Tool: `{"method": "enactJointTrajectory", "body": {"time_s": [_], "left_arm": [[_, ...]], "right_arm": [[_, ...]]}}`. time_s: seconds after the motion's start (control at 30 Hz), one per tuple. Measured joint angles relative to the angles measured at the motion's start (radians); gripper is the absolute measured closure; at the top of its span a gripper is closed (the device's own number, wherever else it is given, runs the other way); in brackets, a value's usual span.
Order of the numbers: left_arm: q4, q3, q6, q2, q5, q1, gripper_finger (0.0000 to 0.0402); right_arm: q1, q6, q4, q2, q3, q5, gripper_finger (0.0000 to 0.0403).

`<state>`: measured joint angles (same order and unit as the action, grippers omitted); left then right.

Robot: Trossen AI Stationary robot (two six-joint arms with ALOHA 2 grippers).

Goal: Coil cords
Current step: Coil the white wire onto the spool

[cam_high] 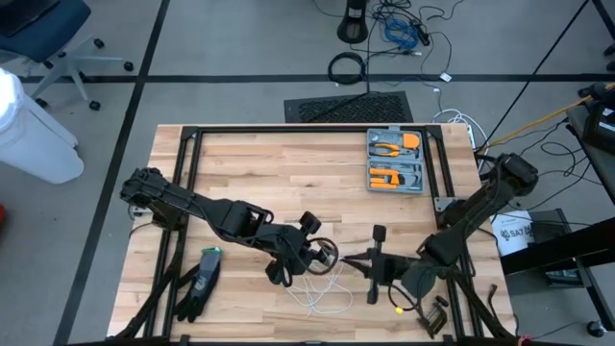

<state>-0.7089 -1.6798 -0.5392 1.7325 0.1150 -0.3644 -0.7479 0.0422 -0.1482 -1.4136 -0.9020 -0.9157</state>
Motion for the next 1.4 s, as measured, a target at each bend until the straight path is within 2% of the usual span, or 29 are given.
{"method": "enactJointTrajectory", "body": {"time_s": [0.23,0.63,0.77,0.97,1.4], "left_arm": [[0.047,0.0,-0.1,0.0,-0.049,-0.054,0.0401],[0.082,0.0,-0.096,0.008,-0.058,-0.067,0.0401],[0.126,-0.001,-0.107,0.031,-0.068,-0.06,0.0401],[0.159,-0.001,-0.151,0.044,-0.092,-0.052,0.0401],[0.203,0.0,-0.121,0.068,-0.095,-0.001,0.0401]], "right_arm": [[0.035,-0.11,0.077,0.001,-0.091,0.004,0.0403],[0.058,-0.222,0.068,0.0,-0.204,0.056,0.0403],[0.069,-0.219,0.068,0.0,-0.22,0.068,0.0403],[0.101,-0.144,0.075,-0.005,-0.22,0.213,0.0403],[0.118,-0.123,0.078,-0.034,-0.22,0.246,0.0403]]}}
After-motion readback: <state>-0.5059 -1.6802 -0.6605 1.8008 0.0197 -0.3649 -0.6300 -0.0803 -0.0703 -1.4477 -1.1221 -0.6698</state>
